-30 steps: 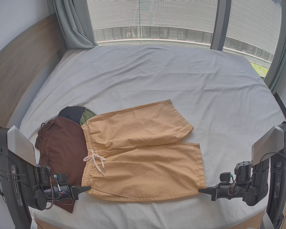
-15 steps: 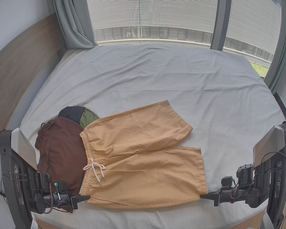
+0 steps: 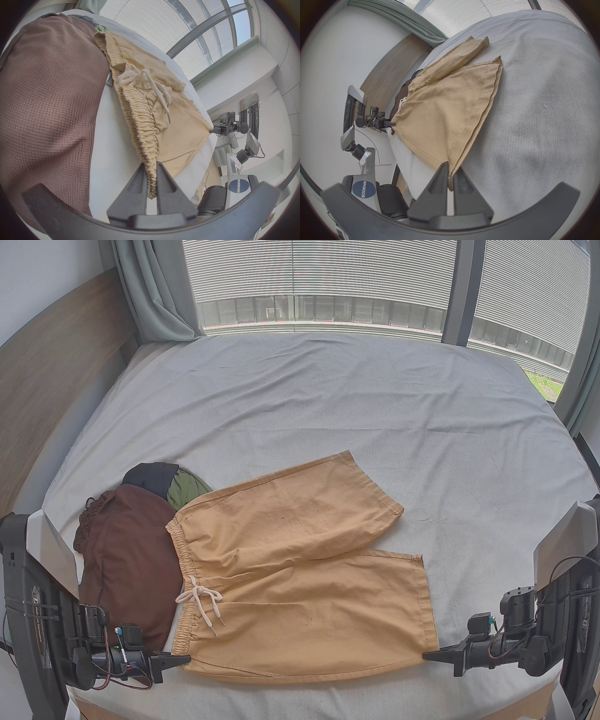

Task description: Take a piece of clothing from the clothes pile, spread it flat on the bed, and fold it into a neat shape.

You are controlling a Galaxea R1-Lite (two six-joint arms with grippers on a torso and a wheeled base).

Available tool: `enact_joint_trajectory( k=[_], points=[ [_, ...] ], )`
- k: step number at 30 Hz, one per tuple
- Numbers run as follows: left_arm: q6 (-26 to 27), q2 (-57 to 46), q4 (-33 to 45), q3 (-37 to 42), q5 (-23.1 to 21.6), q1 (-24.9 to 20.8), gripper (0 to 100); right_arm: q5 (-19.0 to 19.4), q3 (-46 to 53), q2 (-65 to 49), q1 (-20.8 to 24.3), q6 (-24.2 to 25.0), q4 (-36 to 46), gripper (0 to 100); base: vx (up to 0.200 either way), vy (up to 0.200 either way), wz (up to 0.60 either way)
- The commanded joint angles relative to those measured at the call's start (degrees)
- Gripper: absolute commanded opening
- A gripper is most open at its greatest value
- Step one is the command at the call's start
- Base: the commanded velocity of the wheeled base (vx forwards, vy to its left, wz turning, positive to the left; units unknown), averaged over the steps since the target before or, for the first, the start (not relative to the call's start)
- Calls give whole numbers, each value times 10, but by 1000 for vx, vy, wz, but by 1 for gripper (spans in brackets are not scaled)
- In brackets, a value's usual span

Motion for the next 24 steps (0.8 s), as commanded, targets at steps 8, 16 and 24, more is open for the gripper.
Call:
enact_joint_trajectory(
  k=[8, 16, 24],
  points=[
    [-8, -42, -1, 1, -7, -2, 0, 35, -12, -57, 0, 29, -1, 0, 0, 0, 0],
    [-69, -76, -1, -22, -8, -10, 0, 44, -37, -99, 4, 80, -1, 0, 0, 0, 0],
    [-161, -127, -1, -54, -9, -29, 0, 41, -70, -149, 12, 171, -1, 0, 0, 0, 0]
  ],
)
